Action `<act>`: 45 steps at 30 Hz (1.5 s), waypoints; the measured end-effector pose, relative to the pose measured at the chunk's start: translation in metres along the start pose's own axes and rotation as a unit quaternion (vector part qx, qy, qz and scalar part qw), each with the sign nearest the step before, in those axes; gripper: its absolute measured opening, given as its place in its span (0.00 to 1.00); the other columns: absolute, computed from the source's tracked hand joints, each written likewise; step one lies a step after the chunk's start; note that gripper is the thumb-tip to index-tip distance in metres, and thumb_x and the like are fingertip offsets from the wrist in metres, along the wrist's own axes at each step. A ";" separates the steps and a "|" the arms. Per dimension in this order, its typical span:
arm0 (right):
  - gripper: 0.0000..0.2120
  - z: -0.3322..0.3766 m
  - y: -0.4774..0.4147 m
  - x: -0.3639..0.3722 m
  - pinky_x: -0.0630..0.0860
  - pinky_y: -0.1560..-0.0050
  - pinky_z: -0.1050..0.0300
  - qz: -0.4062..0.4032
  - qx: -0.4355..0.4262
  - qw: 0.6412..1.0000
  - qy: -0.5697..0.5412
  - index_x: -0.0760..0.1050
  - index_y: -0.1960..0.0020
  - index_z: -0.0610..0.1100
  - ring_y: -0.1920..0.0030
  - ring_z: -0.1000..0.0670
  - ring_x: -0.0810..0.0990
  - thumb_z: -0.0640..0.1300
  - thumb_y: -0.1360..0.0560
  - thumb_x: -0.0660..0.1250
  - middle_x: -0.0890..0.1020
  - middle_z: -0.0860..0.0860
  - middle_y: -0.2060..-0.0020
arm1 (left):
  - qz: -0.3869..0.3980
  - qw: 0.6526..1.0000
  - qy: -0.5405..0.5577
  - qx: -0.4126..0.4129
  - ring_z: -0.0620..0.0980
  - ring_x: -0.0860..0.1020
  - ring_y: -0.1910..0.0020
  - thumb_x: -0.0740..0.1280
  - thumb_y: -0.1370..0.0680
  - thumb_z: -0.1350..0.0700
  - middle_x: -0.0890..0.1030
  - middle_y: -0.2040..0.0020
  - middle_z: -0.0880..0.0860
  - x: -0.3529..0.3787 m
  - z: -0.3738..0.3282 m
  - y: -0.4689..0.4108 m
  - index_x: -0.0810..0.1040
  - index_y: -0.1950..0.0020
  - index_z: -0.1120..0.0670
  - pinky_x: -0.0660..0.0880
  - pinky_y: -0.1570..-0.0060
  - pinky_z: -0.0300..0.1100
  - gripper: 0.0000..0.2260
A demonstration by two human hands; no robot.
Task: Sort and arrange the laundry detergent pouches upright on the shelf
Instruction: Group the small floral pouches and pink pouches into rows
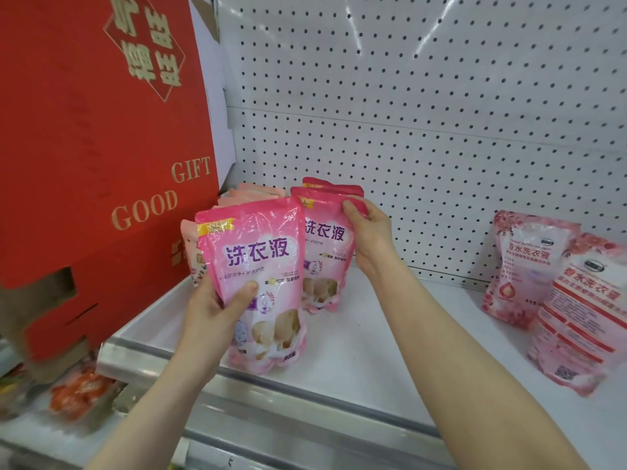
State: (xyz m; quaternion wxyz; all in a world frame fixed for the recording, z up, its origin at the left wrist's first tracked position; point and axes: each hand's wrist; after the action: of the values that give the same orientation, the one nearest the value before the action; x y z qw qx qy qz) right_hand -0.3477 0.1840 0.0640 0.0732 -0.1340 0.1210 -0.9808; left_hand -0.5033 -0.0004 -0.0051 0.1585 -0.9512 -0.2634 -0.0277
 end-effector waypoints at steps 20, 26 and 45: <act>0.09 0.058 0.053 -0.023 0.69 0.62 0.59 0.209 -0.227 0.866 0.395 0.83 0.60 0.50 0.69 0.58 0.70 0.49 0.22 0.69 0.80 0.52 0.70 | 0.117 0.989 -0.085 0.024 0.44 0.82 0.50 0.70 0.25 0.59 0.84 0.48 0.45 0.036 0.010 -0.011 0.75 0.40 0.45 0.79 0.53 0.37 0.16; 0.13 0.036 0.042 -0.017 0.66 0.65 0.56 0.084 -0.287 0.850 0.434 0.81 0.62 0.44 0.71 0.51 0.67 0.48 0.22 0.68 0.74 0.53 0.75 | 0.070 0.992 -0.098 0.037 0.39 0.81 0.47 0.75 0.30 0.63 0.81 0.45 0.44 0.046 0.018 -0.021 0.70 0.39 0.45 0.78 0.43 0.48 0.26; 0.02 0.069 -0.013 -0.027 0.76 0.59 0.59 0.141 -0.113 0.855 0.486 0.85 0.56 0.46 0.66 0.59 0.78 0.41 0.25 0.73 0.83 0.55 0.64 | 0.141 0.927 -0.335 0.092 0.27 0.44 0.41 0.80 0.35 0.50 0.40 0.26 0.40 0.060 0.023 0.003 0.21 0.32 0.43 0.45 0.47 0.21 0.64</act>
State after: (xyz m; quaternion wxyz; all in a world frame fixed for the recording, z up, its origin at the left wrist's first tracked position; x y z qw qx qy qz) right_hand -0.3039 0.1865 0.1250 0.1271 0.3706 0.2688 -0.8799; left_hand -0.4511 0.0338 -0.0202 0.1505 -0.9136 -0.1661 0.3393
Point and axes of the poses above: each hand's wrist, its own y-axis away from the middle knuckle, its own x-axis out of the palm, z = x × y
